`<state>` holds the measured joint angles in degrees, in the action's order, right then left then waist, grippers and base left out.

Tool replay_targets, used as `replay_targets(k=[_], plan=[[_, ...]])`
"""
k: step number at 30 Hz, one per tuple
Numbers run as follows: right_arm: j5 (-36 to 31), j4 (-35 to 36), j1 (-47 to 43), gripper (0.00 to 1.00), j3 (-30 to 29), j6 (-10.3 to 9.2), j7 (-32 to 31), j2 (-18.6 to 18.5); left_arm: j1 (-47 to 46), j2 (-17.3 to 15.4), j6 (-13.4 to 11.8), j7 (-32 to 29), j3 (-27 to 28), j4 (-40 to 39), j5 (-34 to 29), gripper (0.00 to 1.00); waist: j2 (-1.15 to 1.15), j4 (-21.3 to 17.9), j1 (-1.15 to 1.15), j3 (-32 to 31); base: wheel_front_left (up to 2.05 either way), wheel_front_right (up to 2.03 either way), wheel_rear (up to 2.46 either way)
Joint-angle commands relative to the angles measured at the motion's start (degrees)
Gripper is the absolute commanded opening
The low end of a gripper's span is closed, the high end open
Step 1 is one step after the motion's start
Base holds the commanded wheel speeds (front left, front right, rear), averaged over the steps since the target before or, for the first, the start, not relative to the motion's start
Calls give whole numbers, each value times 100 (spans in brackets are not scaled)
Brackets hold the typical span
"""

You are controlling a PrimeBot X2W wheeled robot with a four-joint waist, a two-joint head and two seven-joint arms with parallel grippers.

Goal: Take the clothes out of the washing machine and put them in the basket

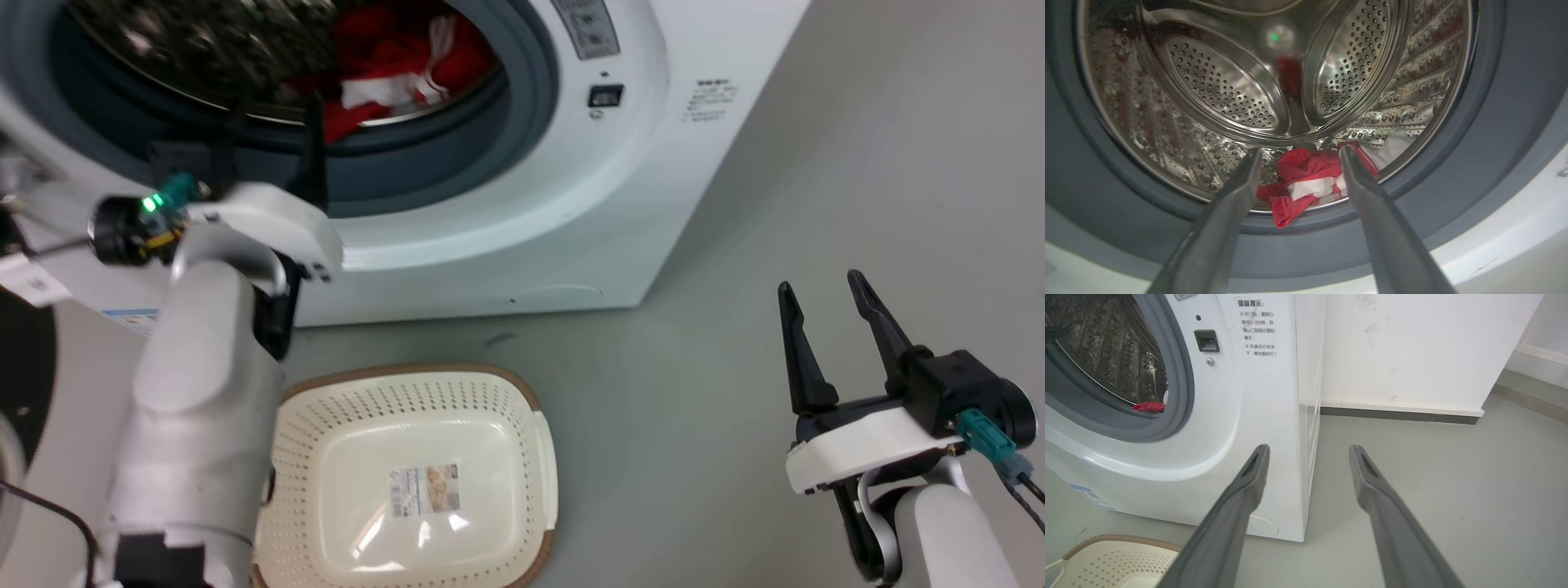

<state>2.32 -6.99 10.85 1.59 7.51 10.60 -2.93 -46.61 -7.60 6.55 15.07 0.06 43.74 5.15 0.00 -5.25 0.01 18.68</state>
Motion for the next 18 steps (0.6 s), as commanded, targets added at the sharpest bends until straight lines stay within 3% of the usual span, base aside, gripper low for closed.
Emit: replay_targets(k=[1,9,18], plan=[[55,29,130,100,34,-4,43,9,-208,-83,-18,15,21,139,-15,100,0,-315,-1,384,0,0,0],[298,-82,373,100,245,-4,239,10,-1462,-648,9,-210,34,1110,-21,100,0,-744,-1,1038,0,0,0],[615,-330,612,100,580,-4,414,10,-2687,-1159,76,-1199,-157,1938,15,100,0,-1167,-1,1527,0,0,0]])
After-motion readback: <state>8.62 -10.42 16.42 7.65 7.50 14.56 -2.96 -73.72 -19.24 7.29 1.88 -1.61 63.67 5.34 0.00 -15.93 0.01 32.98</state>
